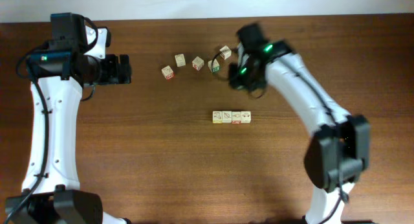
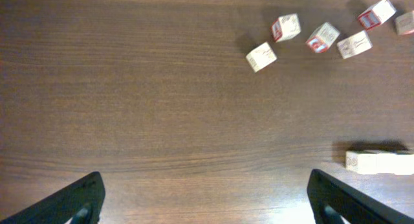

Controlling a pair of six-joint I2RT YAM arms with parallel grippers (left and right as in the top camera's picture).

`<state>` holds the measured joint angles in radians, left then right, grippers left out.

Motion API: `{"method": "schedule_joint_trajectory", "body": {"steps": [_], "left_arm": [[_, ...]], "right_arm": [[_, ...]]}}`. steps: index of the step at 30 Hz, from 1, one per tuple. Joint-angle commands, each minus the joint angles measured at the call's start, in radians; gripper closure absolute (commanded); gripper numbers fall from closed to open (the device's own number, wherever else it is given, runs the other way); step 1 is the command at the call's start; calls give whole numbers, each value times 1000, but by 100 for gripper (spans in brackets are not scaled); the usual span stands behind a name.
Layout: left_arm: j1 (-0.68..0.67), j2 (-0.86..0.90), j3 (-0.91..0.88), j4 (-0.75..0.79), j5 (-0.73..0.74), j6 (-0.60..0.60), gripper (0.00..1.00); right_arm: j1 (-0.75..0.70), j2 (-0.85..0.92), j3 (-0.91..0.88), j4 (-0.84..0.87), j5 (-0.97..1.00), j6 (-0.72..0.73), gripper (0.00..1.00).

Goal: Rotate 4 blocks
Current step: 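Move the left and right grippers to opposite ends of the row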

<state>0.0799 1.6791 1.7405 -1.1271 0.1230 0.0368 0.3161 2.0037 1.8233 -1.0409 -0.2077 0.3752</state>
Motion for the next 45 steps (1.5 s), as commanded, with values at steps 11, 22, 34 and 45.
{"method": "schedule_joint_trajectory", "body": {"steps": [11,22,34,45], "left_arm": [[-385,49,-60,-28,-193,-448,31],[-478,409,-89,114,87,-327,100],[-483,472,-181,238,296,-233,100],[-483,472,-199,289,406,-276,100]], "right_arm": [[-324,-233,-3,-422,-70,-335,88],[-323,-230,-537,117,-245,-338,94],[-323,-230,-573,150,-286,-225,96],[-305,-230,-573,148,-286,-201,96]]}}
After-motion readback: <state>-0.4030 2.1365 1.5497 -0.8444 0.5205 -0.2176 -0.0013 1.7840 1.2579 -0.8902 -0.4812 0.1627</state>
